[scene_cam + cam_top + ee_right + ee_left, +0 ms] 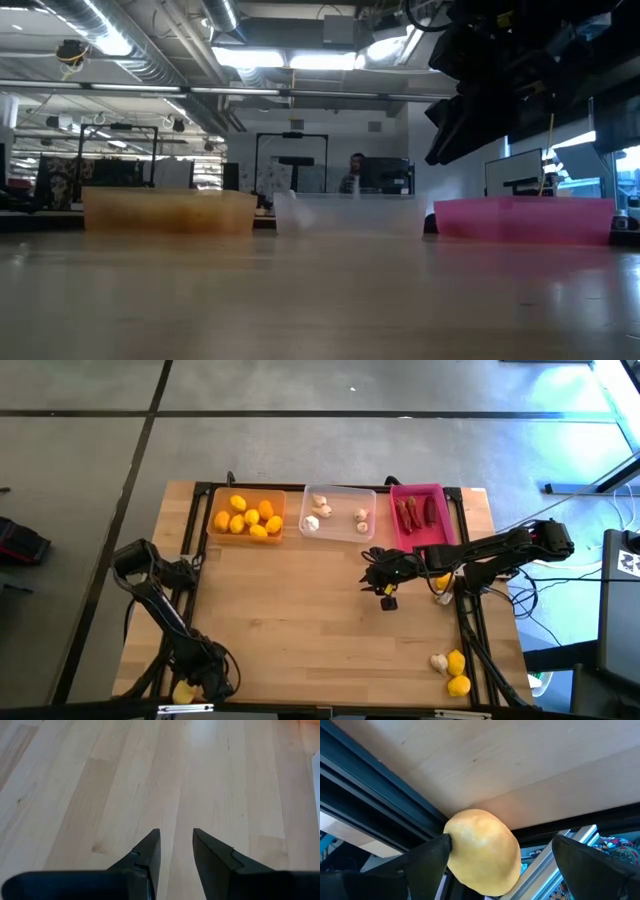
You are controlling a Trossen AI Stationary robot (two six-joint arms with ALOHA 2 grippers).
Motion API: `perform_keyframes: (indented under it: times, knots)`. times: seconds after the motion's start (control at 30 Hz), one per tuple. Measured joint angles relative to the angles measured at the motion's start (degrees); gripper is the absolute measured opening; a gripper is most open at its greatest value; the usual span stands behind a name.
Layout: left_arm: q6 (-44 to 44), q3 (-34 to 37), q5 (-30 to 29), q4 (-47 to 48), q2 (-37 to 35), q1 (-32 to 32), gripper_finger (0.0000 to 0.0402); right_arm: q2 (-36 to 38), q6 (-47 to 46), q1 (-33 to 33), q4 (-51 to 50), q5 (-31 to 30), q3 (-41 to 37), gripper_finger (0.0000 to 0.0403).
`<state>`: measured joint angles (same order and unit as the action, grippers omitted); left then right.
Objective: Sort produce into baskets
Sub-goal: Put the yellow lemon into the orange bin
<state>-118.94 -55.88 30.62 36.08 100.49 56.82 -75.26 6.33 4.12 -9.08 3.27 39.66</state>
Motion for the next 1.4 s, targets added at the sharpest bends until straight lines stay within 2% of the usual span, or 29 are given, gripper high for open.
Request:
perform_keyframes:
  times: [0.2,0.4,0.6,0.73,1.07,1.4]
  knots:
    - [4.16,-1.47,-3.47,5.82,0.13,-1.47,0.0327,0.00,-0.04,0.00,-0.04,0.00,0.00,0.0111]
    - [7.03,-2.08,-8.14,6.79,0.11,-2.93,0.0326,0.00,-0.04,0.00,-0.08,0.00,0.00,0.0111]
    - [9.80,-2.08,-8.71,7.53,-0.94,-4.50,0.0326,0.00,-0.13,0.00,-0.43,0.00,0.00,0.0111]
    - [8.10,-2.09,-9.86,8.97,-3.50,-4.64,0.0326,0.00,-0.11,-0.02,-1.21,0.00,0.00,0.0111]
    - [3.94,-2.17,-9.74,9.10,-8.30,-3.45,0.0326,0.00,0.33,-0.02,-1.70,-0.26,0.00,0.0111]
    - [7.26,-4.20,-6.33,11.47,-11.17,-8.91,0.0326,0.00,1.70,-0.02,-1.69,-0.58,0.00,0.0111]
